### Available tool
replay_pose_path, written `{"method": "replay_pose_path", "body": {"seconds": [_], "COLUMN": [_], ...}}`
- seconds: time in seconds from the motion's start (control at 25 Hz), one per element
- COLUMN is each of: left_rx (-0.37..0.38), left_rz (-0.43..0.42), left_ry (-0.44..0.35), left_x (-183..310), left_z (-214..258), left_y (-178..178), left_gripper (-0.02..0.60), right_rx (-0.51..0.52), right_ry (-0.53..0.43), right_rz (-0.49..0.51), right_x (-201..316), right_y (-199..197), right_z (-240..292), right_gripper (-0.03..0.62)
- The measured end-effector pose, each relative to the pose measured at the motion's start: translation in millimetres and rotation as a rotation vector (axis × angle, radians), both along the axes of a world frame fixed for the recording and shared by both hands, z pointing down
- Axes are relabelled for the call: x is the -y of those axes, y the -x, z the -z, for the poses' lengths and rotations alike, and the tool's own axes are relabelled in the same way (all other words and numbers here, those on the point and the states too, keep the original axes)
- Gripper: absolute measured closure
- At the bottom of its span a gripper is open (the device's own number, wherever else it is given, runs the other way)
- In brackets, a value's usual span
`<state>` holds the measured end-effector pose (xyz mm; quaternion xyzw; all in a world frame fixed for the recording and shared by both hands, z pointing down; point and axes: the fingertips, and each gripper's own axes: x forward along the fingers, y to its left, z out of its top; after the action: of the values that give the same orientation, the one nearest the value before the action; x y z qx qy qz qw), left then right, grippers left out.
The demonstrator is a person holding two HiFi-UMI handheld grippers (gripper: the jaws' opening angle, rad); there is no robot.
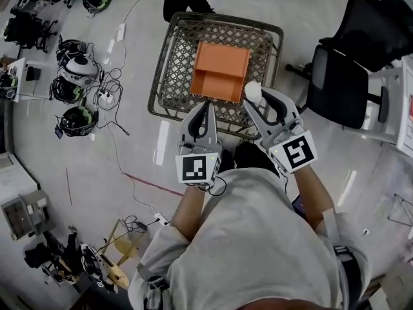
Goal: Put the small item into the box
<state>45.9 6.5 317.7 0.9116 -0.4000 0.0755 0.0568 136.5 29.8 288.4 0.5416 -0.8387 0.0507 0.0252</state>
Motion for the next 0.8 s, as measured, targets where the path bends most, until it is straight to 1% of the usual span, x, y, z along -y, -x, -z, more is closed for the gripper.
{"method": "replay_pose_path", "body": {"seconds": [0.2,0.36,0.48,0.56,0.64,0.72,0.8], "left_rx": [0.009,0.015,0.041,0.054,0.059,0.059,0.061], "left_rz": [-0.023,-0.038,-0.051,-0.051,-0.039,-0.032,-0.042], "left_ry": [0.034,0.073,0.101,0.128,0.164,0.190,0.209], "left_x": [20.9,37.0,61.7,75.7,83.4,88.3,91.1], "left_z": [-20.8,-43.9,-65.4,-81.3,-97.7,-112.8,-127.5], "left_y": [6.1,20.2,39.7,53.6,67.8,79.8,86.2], "left_gripper": [0.575,0.575,0.575,0.575,0.575,0.575,0.575], "right_rx": [-0.024,-0.089,-0.118,-0.163,-0.222,-0.256,-0.282], "right_ry": [0.032,0.087,0.155,0.206,0.256,0.308,0.346], "right_rz": [-0.023,0.009,0.058,0.092,0.117,0.129,0.144], "right_x": [14.4,24.7,39.8,50.6,61.0,71.6,80.4], "right_y": [-1.6,12.4,32.1,43.0,52.7,61.9,70.2], "right_z": [-13.2,-35.2,-54.8,-69.3,-86.2,-103.9,-120.9], "right_gripper": [0.461,0.461,0.461,0.461,0.461,0.461,0.461]}}
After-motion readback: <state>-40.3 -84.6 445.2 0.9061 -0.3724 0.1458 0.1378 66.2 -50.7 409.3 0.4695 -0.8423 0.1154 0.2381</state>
